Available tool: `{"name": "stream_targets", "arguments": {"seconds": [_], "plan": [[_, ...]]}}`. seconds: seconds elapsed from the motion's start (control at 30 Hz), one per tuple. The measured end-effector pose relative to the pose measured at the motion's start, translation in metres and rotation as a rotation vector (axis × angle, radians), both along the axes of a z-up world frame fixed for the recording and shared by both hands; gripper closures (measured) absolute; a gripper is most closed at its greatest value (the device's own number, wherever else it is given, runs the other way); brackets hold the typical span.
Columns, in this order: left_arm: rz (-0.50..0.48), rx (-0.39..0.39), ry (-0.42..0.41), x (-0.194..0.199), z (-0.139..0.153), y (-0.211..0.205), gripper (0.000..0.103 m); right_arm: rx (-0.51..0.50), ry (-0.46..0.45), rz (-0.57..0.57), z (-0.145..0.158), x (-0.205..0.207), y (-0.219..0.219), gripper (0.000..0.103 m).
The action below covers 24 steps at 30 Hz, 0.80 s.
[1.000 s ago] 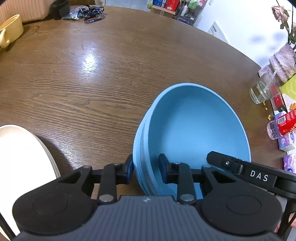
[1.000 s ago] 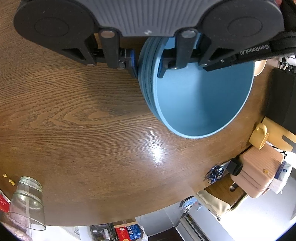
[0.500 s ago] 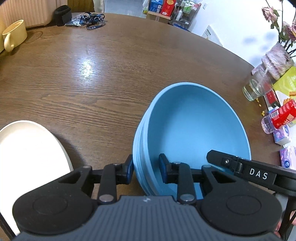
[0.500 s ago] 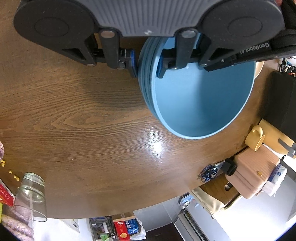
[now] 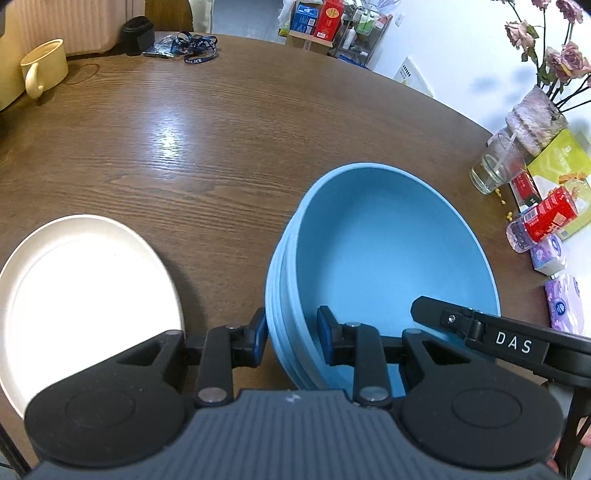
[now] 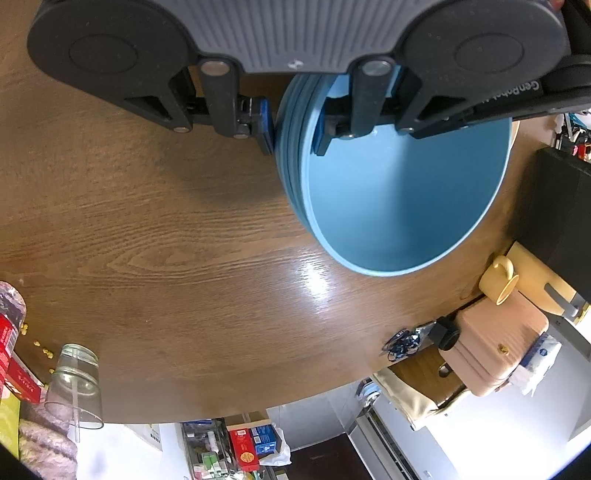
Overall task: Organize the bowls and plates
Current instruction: 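Carry the blue bowl stack over the cream plate stack and lower it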
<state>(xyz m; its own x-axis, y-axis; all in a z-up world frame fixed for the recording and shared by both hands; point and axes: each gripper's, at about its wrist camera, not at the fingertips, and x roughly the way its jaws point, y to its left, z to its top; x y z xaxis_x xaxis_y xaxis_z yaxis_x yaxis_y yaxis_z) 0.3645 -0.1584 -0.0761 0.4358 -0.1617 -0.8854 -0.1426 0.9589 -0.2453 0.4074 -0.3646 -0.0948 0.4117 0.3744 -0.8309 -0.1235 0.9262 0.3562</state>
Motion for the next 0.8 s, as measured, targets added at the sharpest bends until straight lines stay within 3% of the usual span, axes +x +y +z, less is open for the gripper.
{"name": "stream_targets", "arguments": {"seconds": [0.8], "plan": [[0.097,0.0,-0.046,-0.073,0.024,0.079,0.075,-0.008,-0.046,0.1,0.027,-0.059,0.087,0.081]]}}
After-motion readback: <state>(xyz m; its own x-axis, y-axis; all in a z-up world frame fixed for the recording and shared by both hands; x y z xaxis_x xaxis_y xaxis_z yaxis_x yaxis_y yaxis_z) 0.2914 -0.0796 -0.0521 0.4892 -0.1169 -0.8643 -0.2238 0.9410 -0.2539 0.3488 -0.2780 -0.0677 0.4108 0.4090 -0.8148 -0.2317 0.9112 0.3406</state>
